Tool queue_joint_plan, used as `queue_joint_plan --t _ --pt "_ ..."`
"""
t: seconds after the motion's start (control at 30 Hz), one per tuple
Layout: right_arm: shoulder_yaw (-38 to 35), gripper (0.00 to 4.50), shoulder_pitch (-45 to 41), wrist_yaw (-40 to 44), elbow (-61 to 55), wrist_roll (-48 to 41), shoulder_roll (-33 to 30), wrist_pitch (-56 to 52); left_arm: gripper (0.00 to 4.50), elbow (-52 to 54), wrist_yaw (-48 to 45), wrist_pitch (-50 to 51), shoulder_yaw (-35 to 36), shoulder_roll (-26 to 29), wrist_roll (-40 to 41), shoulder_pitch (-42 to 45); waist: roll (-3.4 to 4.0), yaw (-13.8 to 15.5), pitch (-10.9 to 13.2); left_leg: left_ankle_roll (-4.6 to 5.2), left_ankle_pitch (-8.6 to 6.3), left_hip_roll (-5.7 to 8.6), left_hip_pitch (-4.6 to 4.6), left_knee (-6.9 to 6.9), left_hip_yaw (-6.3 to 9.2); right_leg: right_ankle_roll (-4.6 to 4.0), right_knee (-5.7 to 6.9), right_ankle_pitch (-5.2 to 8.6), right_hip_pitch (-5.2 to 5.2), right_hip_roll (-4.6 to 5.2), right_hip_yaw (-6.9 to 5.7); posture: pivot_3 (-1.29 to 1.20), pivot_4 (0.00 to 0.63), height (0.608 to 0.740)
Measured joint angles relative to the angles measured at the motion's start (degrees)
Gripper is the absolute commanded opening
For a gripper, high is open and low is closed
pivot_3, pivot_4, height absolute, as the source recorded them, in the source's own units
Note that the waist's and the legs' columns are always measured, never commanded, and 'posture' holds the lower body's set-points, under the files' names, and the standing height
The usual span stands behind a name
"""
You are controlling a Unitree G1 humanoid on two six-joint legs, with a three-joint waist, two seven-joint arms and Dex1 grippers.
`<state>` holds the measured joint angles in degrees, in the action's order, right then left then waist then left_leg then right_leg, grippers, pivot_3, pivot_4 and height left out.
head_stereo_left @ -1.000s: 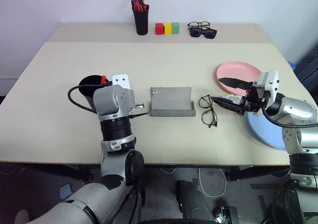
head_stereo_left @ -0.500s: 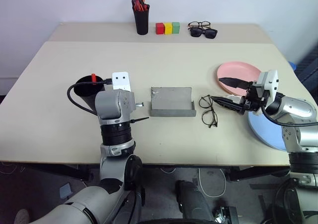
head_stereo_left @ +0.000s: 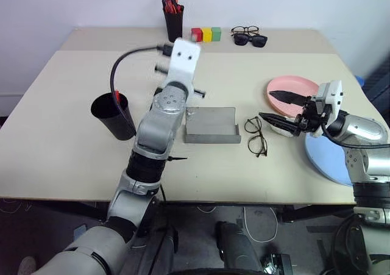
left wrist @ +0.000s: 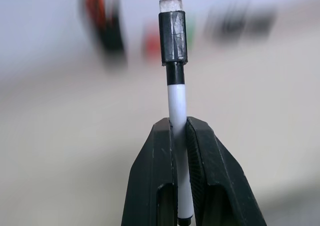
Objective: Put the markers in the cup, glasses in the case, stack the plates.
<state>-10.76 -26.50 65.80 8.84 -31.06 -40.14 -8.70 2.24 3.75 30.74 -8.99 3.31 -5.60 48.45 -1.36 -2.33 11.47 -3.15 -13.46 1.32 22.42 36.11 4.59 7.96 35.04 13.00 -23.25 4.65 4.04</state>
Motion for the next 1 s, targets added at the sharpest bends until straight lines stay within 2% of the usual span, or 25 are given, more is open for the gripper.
queue_joint_plan --t 0.13,0.33,0.6,0.83,1.0 --pt "-1.66 3.37 0.05 2.71 -3.92 -6.51 -0.06 -5.63 0.16 1.23 6.39 -22.62 5.36 1.09 -1.43 -8.46 0.11 -0.09 -0.06 0.05 -0.02 -0.02 -0.03 0.0 -0.03 0.0 0.02 0.0 0.0 0.02 0.03 0.0 0.15 0.74" --pt "-1.77 3.37 0.16 7.18 -6.07 -8.72 0.02 -5.64 0.16 3.39 9.58 -35.62 11.45 4.21 -3.36 -21.14 0.08 1.13 -0.05 0.06 -0.01 0.02 0.05 0.25 -0.03 -0.01 0.04 -0.03 0.07 0.02 0.03 0.0 0.15 0.74" --pt "0.42 3.37 -2.01 14.43 -4.72 -8.73 0.79 -4.77 0.16 9.33 14.18 -35.34 14.44 1.64 -6.78 -26.8 0.07 1.59 -0.06 0.1 -0.03 0.02 0.04 0.26 -0.02 -0.01 0.04 -0.03 0.1 0.01 0.0 0.0 0.15 0.74" --pt "1.7 3.37 -4.56 16.12 -0.63 -7.23 1.87 -3.27 0.16 12.46 13.83 -32.73 14.33 -0.34 -7.65 -32.37 0.08 1.56 -0.06 0.1 -0.03 -0.01 0.02 0.2 -0.02 -0.01 0.06 -0.02 0.08 0.0 -0.02 0.0 0.15 0.74" --pt "1.8 3.37 -4.9 16.46 0.33 -6.19 1.91 -2.9 0.16 12.45 12.9 -33.91 14.38 0.64 -7.86 -35.51 0.08 1.58 -0.06 0.1 -0.04 -0.01 0.01 0.18 -0.02 -0.02 0.06 -0.02 0.06 -0.01 -0.02 0.0 0.15 0.74"
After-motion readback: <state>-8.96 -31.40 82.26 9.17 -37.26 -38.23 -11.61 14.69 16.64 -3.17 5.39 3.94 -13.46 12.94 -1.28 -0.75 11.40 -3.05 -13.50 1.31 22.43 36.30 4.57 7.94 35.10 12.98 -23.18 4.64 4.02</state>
